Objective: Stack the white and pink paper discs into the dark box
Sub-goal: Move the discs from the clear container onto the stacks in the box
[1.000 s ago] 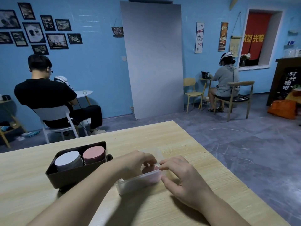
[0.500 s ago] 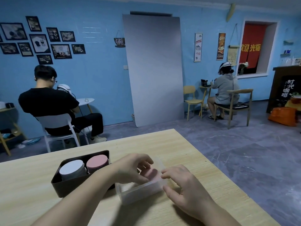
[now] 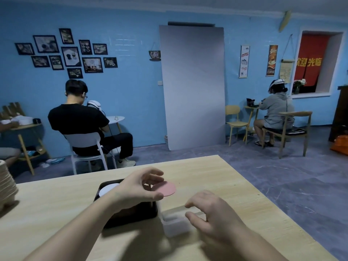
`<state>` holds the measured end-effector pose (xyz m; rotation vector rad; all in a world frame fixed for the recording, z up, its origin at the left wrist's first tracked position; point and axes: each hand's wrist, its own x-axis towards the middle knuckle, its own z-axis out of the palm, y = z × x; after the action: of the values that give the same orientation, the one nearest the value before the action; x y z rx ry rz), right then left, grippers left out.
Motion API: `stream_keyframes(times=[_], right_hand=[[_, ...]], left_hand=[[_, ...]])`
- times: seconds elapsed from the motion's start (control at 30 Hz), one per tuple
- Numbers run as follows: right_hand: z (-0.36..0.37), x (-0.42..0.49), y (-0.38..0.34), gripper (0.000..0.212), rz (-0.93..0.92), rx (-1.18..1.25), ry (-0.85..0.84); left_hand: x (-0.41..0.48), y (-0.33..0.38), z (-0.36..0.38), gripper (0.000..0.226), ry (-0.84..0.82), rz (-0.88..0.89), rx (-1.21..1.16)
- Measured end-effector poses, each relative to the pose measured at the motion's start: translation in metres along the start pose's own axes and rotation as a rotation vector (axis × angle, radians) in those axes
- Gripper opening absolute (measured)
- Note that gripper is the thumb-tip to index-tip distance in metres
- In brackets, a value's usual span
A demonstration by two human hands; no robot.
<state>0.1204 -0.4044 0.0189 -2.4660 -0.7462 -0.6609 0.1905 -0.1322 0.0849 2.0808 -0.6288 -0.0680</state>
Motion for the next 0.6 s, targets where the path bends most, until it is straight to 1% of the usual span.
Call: stream_keyframes(times=[0.23,0.4,0.53,0.6], right_hand=[[0.029,0.034,-0.022,0.031,-0.018,0.014,-0.054],[0.04,0.038,-0.026,0.032,-0.015,-0.019,-0.076],[0.042,0.038,-0.026,0.028,0.003,-0.01,-0.063],[0.042,0.037,-0.026,0.027,0.009,-0.003,-0.066]], left_hand=[[-0.019,-0.026,-0.044,0.06,0.08,-0.047,0.099],[-0.022,-0.047,-0.06,0.057,0.149,-0.058,0.206],[-0.016,-0.056,-0.062,0.05,0.177,-0.05,0.283],[-0.011,-0.057,-0.062,0.044,0.186,-0.052,0.328]])
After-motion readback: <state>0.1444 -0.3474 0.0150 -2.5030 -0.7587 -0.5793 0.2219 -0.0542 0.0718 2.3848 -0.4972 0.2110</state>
